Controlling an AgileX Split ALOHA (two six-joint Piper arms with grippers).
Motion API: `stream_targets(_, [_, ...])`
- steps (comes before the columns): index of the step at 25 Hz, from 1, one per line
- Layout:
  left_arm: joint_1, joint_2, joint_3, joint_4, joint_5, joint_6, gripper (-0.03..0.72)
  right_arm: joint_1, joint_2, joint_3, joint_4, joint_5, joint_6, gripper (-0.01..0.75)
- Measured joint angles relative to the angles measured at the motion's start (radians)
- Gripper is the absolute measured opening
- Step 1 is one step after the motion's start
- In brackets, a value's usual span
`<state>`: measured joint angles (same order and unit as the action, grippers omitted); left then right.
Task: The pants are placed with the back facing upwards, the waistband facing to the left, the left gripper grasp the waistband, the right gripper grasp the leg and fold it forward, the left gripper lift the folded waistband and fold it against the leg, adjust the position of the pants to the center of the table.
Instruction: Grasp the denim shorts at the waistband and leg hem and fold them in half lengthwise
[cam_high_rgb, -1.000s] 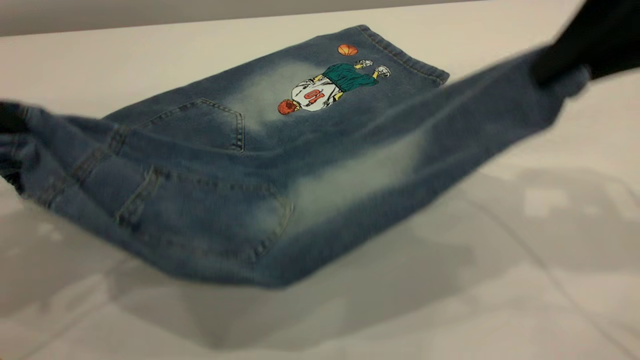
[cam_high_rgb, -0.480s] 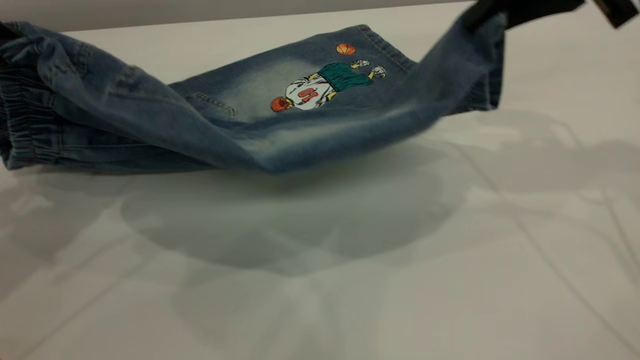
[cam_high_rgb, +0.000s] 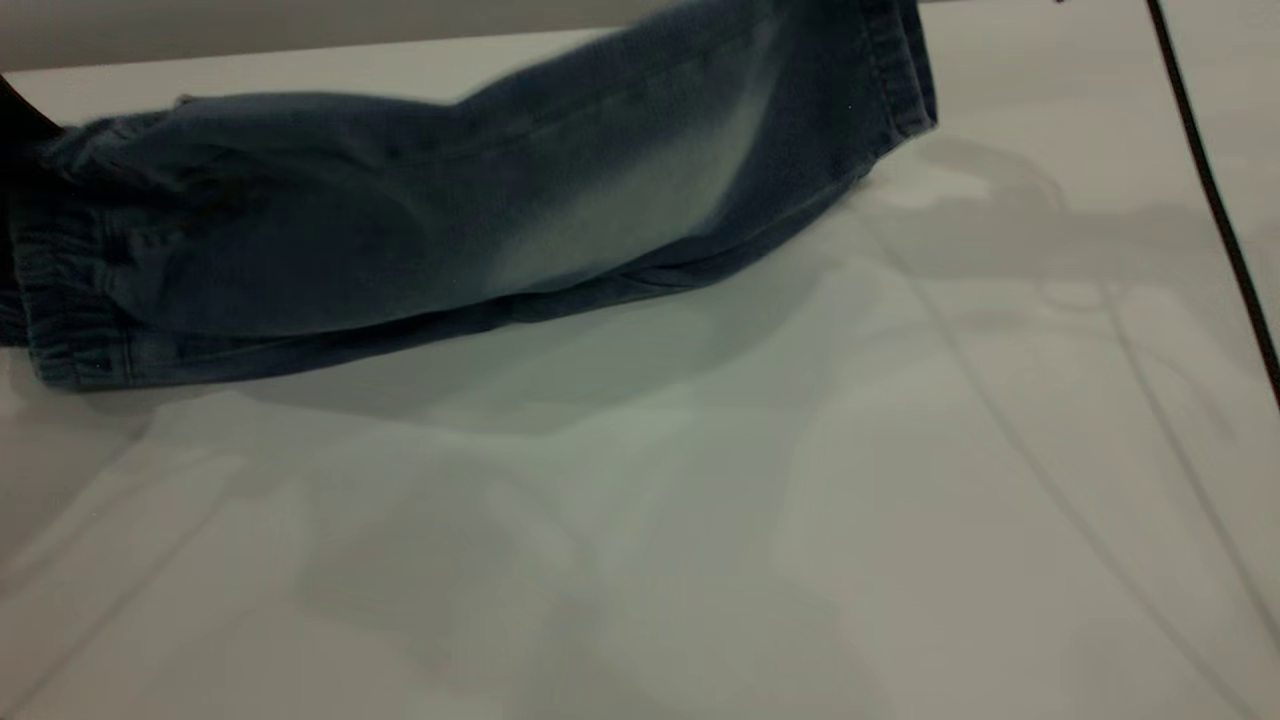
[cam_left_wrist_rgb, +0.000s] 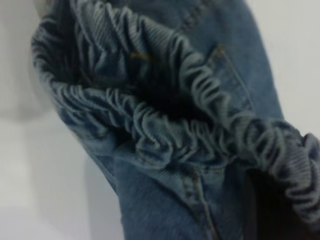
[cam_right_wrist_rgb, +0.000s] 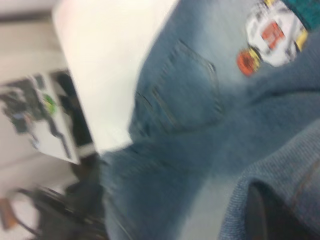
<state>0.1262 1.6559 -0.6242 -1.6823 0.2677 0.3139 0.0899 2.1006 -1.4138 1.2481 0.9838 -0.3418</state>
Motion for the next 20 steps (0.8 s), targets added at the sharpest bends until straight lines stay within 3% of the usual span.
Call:
stream_targets(7, [0.001,0.094,-0.085,-0.065,-0.016,0.027,0.125,0.0,0.122,-0.059,0.203,-0.059,0.0,0.022])
stream_targets(14, [0.001,0.101,-0.146,-0.065,-0.144,0.013,0.125,0.0,0.224,-0.101,0.332,-0.105,0.003,0.022])
stream_targets(20, [0.001,0.102,-0.146,-0.065,-0.242,0.013,0.125,0.0,0.239,-0.101,0.327,-0.125,0.025,0.022])
